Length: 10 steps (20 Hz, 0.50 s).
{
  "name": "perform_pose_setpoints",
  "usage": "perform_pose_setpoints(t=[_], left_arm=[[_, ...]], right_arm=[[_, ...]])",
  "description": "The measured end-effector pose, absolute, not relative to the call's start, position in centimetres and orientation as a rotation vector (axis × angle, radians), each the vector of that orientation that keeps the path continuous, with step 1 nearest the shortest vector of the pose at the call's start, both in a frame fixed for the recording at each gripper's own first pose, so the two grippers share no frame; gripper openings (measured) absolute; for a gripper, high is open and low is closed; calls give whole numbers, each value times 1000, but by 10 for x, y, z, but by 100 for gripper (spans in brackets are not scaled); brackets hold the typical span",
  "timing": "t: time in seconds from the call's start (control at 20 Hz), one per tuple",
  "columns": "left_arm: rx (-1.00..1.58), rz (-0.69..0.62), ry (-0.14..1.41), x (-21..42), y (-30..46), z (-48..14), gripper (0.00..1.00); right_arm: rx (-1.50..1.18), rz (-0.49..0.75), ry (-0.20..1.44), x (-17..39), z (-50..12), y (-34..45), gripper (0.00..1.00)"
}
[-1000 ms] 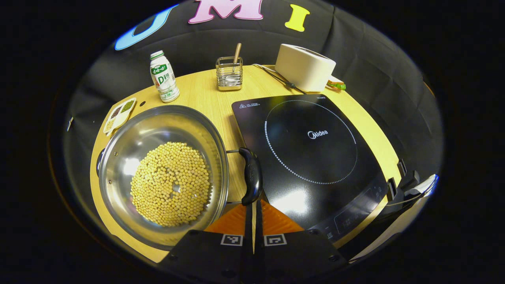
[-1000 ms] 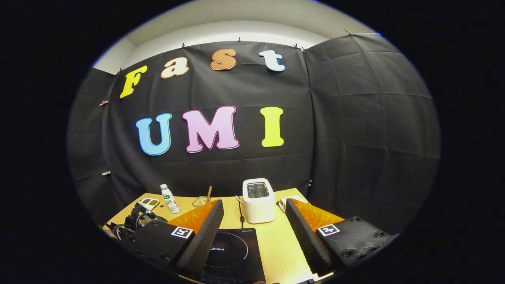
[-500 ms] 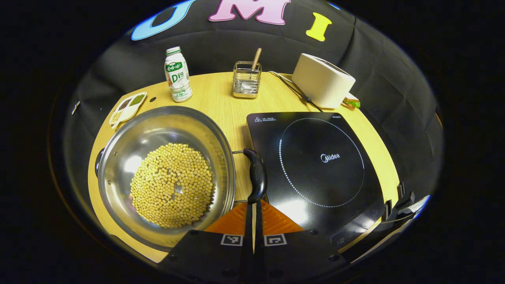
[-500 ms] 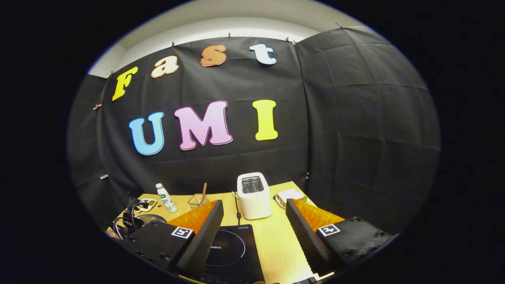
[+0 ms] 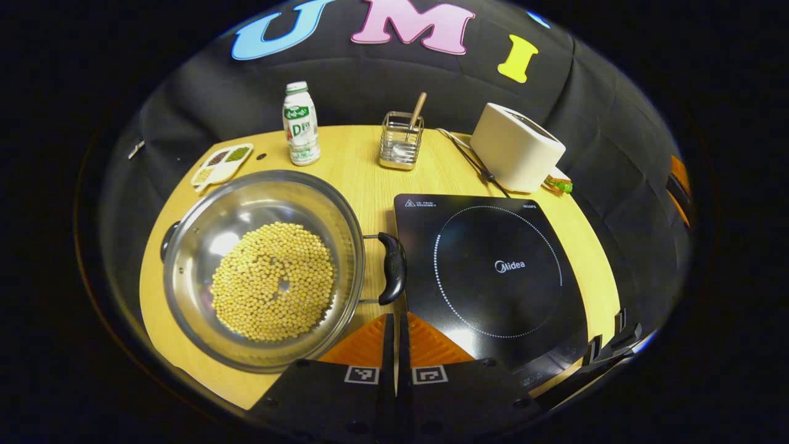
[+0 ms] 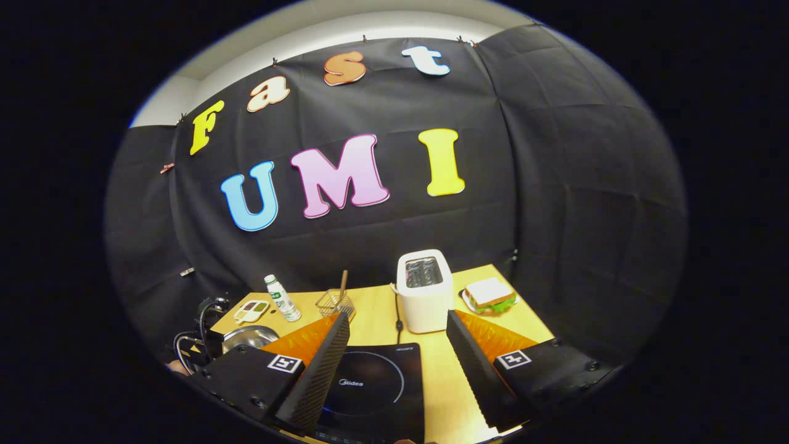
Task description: First push the handle of the pot to place it horizontally, then grasp the pot with both hands and set it on the induction cooktop.
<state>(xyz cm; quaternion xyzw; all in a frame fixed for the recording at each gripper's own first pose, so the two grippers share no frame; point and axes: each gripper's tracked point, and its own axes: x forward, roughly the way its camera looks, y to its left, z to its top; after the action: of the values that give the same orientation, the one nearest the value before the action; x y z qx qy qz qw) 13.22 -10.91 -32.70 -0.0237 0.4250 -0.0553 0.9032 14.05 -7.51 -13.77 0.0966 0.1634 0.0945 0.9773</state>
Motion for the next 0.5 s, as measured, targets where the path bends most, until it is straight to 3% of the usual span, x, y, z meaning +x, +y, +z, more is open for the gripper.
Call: perform_pose_setpoints(t=[0.25, 0.4, 0.5], left_arm=[[-84, -41, 698, 110, -95, -268, 5], [-88, 33, 556, 111, -55, -219, 14], [-57, 53, 494, 112, -26, -195, 29]], right_arm=[[161, 295, 431, 147, -172, -32, 99], [144, 333, 469, 144, -179, -2, 99], [132, 351, 506, 141, -186, 18, 99]])
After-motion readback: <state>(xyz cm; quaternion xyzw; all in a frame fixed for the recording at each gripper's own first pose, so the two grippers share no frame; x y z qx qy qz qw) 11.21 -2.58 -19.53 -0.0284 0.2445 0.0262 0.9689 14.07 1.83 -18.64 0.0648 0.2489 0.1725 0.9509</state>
